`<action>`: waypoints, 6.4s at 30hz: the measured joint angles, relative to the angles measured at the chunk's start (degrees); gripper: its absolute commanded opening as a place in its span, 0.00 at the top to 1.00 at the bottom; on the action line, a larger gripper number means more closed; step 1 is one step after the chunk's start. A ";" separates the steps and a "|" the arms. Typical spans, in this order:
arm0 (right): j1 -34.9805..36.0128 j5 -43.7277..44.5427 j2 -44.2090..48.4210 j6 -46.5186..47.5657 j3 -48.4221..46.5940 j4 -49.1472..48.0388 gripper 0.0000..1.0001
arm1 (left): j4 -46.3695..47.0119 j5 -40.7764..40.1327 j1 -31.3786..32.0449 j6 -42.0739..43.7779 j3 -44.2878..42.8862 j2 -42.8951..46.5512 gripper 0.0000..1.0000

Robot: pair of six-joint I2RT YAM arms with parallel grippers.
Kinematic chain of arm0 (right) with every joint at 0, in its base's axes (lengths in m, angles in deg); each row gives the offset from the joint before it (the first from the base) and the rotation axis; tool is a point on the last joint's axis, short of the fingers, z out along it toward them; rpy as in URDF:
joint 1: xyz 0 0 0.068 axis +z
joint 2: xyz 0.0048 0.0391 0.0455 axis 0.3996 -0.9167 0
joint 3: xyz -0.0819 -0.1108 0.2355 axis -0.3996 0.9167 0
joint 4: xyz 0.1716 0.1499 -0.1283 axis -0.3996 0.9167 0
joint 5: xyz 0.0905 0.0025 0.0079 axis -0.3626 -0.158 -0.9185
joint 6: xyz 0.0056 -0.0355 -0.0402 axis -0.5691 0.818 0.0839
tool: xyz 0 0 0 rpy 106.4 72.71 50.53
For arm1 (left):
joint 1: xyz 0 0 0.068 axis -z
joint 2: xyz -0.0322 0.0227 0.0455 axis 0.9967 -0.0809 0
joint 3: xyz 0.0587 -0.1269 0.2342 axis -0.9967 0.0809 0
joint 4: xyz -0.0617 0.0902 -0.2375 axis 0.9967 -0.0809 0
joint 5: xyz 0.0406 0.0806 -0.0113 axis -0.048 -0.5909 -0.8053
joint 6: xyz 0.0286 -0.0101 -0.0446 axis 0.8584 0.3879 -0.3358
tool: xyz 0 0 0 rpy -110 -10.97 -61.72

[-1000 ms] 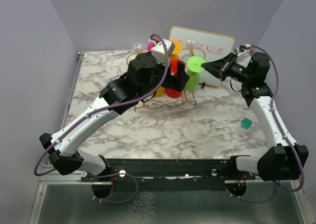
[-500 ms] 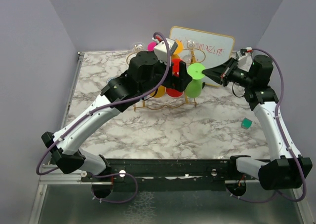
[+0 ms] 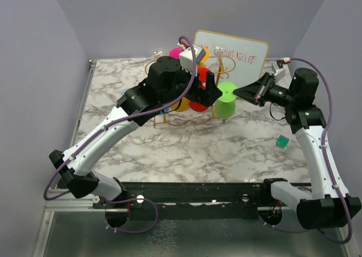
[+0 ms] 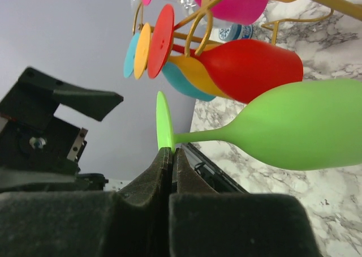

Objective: Take the wine glass off the wine glass rack
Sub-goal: Place the wine glass at the center of the board.

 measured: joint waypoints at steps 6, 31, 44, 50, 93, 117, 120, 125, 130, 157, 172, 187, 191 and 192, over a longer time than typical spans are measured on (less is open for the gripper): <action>0.00 -0.26 6.88 8.48 0.37 4.66 1.00 | 0.07 5.38 -1.25 -1.25 1.11 1.44 0.03; 0.02 -7.28 13.00 36.39 4.72 9.73 0.99 | 18.73 24.22 -1.29 -11.74 19.93 3.89 0.28; 0.00 -13.14 12.87 36.98 4.46 8.90 1.00 | 25.70 29.42 -1.33 -12.94 20.37 2.49 0.47; 0.00 -15.19 12.87 36.79 4.46 7.80 0.99 | 25.22 31.50 -1.33 -11.47 20.37 2.49 0.67; 0.04 8.68 0.68 31.30 -5.77 22.60 0.07 | 26.34 38.97 3.13 1.86 30.64 6.40 1.00; -2.29 -25.55 2.29 14.12 15.10 -15.32 0.23 | 20.48 46.71 5.16 24.74 38.07 21.07 1.00; -1.68 -27.15 2.71 13.55 15.13 -18.21 0.27 | 20.11 47.28 5.16 25.86 38.32 21.00 1.00; 0.55 -28.94 2.71 13.31 15.13 -20.13 0.33 | 19.96 48.13 4.98 27.96 38.73 21.00 1.00; 2.71 -30.36 2.71 13.42 15.13 -20.48 0.37 | 19.71 50.62 2.75 30.45 39.47 20.96 1.00; 5.57 -33.83 7.26 7.93 15.04 -24.17 1.00 | 14.49 76.91 -10.84 40.50 39.67 18.80 1.00; 5.97 -34.93 7.13 4.15 14.62 -27.12 1.00 | 12.87 73.53 -12.59 40.24 39.74 17.90 0.41; 6.32 -19.82 -0.85 33.07 1.64 9.77 1.00 | 13.33 63.41 -12.59 36.35 41.81 20.35 0.01; 6.34 -10.16 -2.19 39.10 -2.97 19.30 1.00 | 13.40 60.19 -12.59 33.48 41.86 21.79 0.01; 6.34 -7.76 -2.23 40.28 -3.93 21.11 1.00 | 13.51 59.58 -12.59 32.48 41.86 21.94 0.01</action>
